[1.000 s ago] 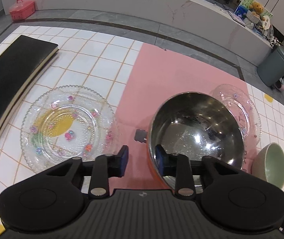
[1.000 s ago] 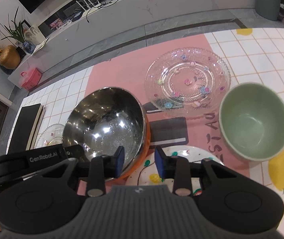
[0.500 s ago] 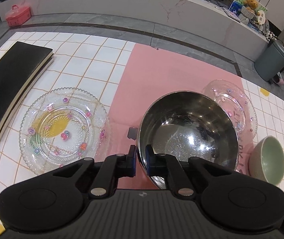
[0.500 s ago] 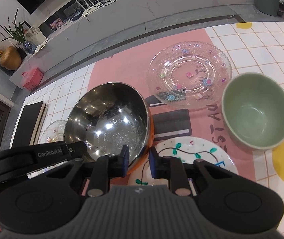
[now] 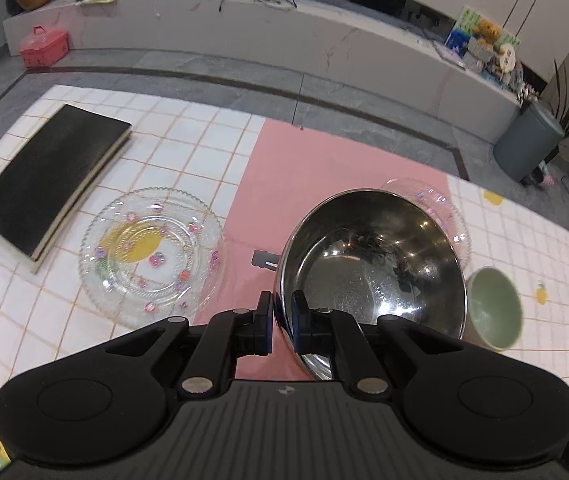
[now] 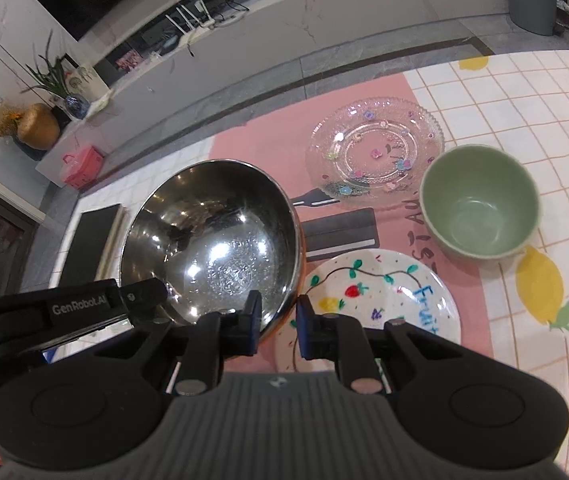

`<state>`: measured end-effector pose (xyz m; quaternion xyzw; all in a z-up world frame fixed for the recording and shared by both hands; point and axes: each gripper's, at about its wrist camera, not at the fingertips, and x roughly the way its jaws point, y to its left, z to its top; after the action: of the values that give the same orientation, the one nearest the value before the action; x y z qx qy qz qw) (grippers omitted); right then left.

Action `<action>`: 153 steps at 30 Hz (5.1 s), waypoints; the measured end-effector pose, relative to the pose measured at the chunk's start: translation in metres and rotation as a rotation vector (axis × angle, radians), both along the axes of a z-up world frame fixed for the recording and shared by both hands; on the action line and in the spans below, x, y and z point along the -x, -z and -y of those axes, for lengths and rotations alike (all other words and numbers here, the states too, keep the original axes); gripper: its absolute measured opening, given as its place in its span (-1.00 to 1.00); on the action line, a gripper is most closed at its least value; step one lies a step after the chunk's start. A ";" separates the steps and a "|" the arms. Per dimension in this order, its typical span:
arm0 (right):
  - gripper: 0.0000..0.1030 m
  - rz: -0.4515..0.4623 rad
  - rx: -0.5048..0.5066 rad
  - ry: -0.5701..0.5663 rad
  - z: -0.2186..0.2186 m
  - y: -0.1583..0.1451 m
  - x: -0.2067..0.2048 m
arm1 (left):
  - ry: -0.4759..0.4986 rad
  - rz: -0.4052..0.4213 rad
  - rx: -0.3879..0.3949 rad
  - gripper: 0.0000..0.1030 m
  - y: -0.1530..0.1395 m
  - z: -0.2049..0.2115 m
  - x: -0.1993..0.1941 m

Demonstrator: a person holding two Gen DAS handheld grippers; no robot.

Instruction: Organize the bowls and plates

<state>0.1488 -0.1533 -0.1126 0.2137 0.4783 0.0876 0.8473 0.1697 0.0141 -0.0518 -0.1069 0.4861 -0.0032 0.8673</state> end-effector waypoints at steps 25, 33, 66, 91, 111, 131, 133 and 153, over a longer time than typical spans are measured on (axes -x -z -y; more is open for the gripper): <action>-0.71 0.094 -0.024 -0.160 -0.021 -0.051 0.130 | -0.127 0.059 0.072 -0.80 -0.037 -0.042 0.135; -0.72 0.046 -0.006 -0.205 -0.034 -0.034 0.142 | -0.153 0.009 0.087 -0.79 -0.017 -0.056 0.157; -0.77 -0.067 0.106 -0.252 -0.060 0.006 0.124 | -0.149 -0.195 0.098 -0.63 0.037 -0.065 0.156; -0.38 0.035 0.080 -0.227 -0.039 -0.021 0.127 | -0.074 -0.027 0.017 -0.35 -0.002 -0.054 0.158; -0.35 0.071 0.154 0.042 0.074 -0.028 0.118 | 0.161 0.122 0.108 -0.35 -0.023 0.044 0.112; -0.27 0.014 0.229 0.142 0.145 0.008 0.063 | 0.244 0.090 0.124 -0.35 0.025 0.132 0.041; -0.27 0.010 0.222 0.144 0.148 0.013 0.055 | 0.239 0.089 0.130 -0.35 0.031 0.136 0.032; -0.37 -0.020 0.145 0.206 0.157 0.050 -0.030 | 0.167 0.060 0.085 -0.35 0.069 0.164 -0.040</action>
<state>0.1786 -0.3106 -0.1628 0.2011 0.4674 -0.0370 0.8601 0.2092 -0.1503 -0.1212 -0.1026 0.4666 -0.0991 0.8729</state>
